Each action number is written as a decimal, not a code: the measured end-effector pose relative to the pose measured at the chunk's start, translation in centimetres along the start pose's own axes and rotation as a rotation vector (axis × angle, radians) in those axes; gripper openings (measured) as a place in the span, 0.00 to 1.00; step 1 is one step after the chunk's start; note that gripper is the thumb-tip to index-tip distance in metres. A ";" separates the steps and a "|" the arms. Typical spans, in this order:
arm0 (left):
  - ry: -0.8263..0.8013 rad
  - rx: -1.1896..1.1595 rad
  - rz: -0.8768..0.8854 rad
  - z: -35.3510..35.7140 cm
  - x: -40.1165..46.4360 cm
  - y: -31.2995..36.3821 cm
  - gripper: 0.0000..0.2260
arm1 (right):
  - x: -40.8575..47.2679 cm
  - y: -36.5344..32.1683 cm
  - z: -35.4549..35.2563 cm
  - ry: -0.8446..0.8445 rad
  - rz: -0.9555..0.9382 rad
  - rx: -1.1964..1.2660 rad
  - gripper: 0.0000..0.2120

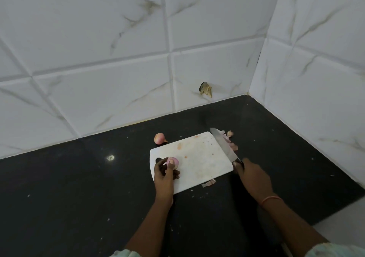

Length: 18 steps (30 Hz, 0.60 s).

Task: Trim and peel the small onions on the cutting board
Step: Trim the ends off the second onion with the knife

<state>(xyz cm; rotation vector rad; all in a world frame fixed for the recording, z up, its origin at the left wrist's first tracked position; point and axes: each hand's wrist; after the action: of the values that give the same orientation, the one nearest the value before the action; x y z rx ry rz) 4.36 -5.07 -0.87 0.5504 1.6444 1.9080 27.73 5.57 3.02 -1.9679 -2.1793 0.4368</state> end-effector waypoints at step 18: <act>-0.038 0.011 0.001 -0.3 -0.1 0.0 0.12 | -2.2 -8.1 4.6 -0.160 -0.022 0.151 0.14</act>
<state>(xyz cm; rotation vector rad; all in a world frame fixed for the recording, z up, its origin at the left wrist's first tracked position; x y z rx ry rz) 4.23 -5.32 -0.93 0.5884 1.6314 1.8787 18.83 2.21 1.48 -1.8864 -2.1844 0.7558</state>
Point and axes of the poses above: each hand's wrist, its own x-axis towards the middle knuckle, its own z-axis out of the palm, y = z × x, and after that the axes turned 8 degrees about z, right-handed
